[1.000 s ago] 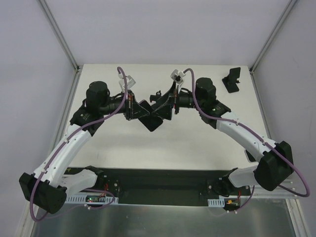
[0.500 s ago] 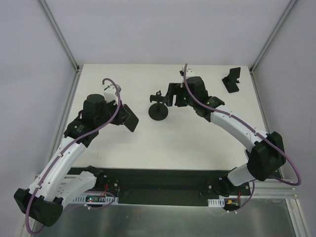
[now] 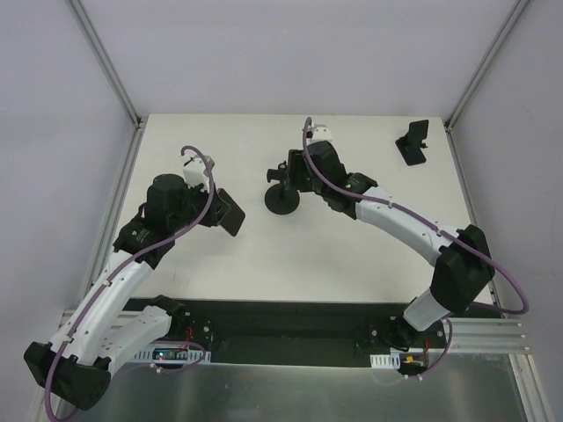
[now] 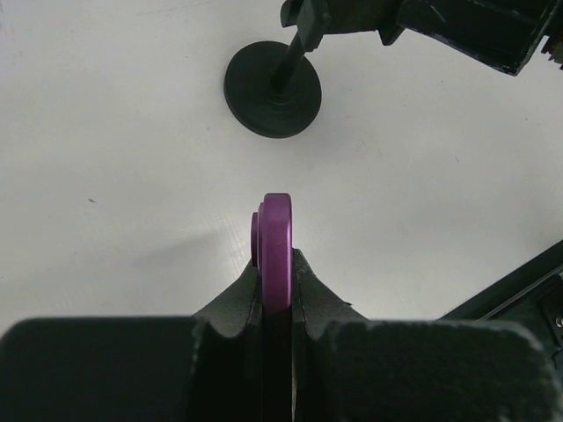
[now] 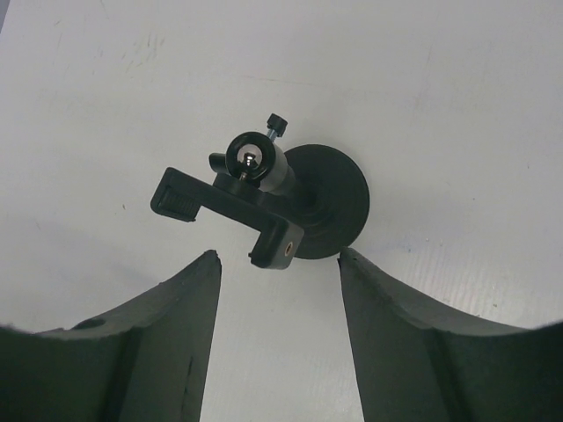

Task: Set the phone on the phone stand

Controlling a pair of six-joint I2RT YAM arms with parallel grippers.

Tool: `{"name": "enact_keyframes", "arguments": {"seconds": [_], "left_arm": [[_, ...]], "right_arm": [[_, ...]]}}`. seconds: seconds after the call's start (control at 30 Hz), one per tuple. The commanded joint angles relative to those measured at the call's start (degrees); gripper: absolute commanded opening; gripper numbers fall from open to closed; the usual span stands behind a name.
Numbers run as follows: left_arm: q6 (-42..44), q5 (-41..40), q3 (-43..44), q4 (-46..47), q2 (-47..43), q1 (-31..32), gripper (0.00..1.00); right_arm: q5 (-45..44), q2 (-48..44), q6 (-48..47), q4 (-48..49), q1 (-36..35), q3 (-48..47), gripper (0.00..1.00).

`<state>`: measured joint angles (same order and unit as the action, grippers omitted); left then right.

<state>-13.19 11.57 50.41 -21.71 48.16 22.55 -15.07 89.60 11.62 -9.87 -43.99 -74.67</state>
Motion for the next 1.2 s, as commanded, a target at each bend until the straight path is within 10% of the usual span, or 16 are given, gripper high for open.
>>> {"name": "enact_keyframes", "arguments": {"seconds": [0.0, 0.57, 0.8, 1.17], "left_arm": [[1.06, 1.43, -0.31, 5.81, 0.18, 0.31, 0.0], [0.8, 6.26, -2.69, 6.6, -0.61, 0.31, 0.0], [0.89, 17.84, -1.29, 7.82, 0.27, 0.31, 0.0], [6.68, 32.72, 6.7, 11.87, 5.0, 0.57, 0.0]], "right_arm": [[-3.3, 2.59, -2.47, 0.46, -1.19, -3.63, 0.56], [-4.79, 6.11, -8.27, 1.78, -1.54, -5.31, 0.3], [0.03, 4.71, -11.18, 4.24, -1.45, -3.73, 0.01], [20.06, -1.8, -24.0, 13.47, -1.45, 3.65, 0.01]]}}
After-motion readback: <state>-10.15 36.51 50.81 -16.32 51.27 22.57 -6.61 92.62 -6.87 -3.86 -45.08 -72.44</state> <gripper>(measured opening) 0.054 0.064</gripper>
